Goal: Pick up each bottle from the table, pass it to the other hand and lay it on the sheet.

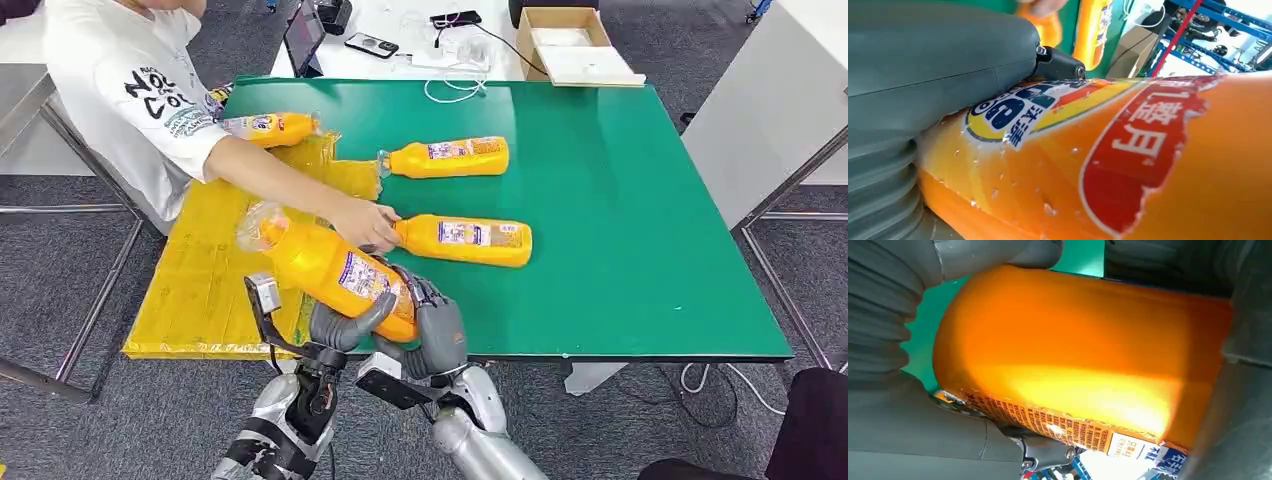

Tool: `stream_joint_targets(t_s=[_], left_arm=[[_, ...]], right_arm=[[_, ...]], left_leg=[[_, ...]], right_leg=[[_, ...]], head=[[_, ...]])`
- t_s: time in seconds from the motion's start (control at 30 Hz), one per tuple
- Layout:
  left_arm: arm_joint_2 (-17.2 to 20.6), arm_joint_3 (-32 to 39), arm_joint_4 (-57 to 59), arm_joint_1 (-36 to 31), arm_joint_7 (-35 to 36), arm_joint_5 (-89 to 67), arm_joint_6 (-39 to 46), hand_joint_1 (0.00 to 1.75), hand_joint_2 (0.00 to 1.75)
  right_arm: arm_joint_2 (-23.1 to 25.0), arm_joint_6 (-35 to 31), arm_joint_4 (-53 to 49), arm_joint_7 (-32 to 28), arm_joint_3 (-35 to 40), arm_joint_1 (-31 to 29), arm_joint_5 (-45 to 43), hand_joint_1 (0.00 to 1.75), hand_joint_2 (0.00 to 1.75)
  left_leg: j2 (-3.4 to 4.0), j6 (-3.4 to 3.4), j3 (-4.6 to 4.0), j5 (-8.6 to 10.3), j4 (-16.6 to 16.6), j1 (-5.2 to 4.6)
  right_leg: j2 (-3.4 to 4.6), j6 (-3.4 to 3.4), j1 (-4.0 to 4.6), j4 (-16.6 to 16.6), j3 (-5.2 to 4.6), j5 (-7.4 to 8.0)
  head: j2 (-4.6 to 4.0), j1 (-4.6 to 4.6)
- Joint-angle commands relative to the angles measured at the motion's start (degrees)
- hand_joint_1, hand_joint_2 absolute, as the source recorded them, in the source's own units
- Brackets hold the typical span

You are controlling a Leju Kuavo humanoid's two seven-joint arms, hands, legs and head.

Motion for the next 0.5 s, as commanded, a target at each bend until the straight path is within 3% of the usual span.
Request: stream_joint_targets(t_s=[0.03, 0.47, 0.5], left_arm=[[0.21, -1.3, 1.6, -3.87, 0.4, -0.21, -0.14, 1.75, 1.75], [-0.18, 0.56, -0.23, -3.31, 0.37, 1.6, 0.55, 1.75, 1.75], [-0.18, 0.67, -0.29, -3.37, 0.36, 1.63, 0.69, 1.75, 1.75]], right_arm=[[-0.8, 0.37, 5.29, -0.2, 4.05, -0.2, 0.76, 1.75, 1.75], [-1.19, 0.91, 6.32, 0.86, 4.3, -0.31, 1.16, 1.75, 1.75], [-1.24, 1.52, 6.63, 1.21, 4.43, -0.47, 1.26, 1.43, 1.75]], left_leg=[[-0.09, 0.03, 0.32, -0.13, 0.0, 0.04], [-0.12, 0.04, 0.39, -0.15, 0.0, 0.04], [-0.11, 0.03, 0.21, -0.08, -0.01, 0.04]], right_leg=[[-0.17, -0.16, 0.09, -0.04, 0.38, -0.15], [-0.21, -0.17, 0.09, -0.04, 0.46, -0.19], [-0.17, -0.11, 0.07, -0.05, 0.27, -0.11]], head=[[0.0, 0.0], [0.0, 0.0], [0.0, 0.0]])
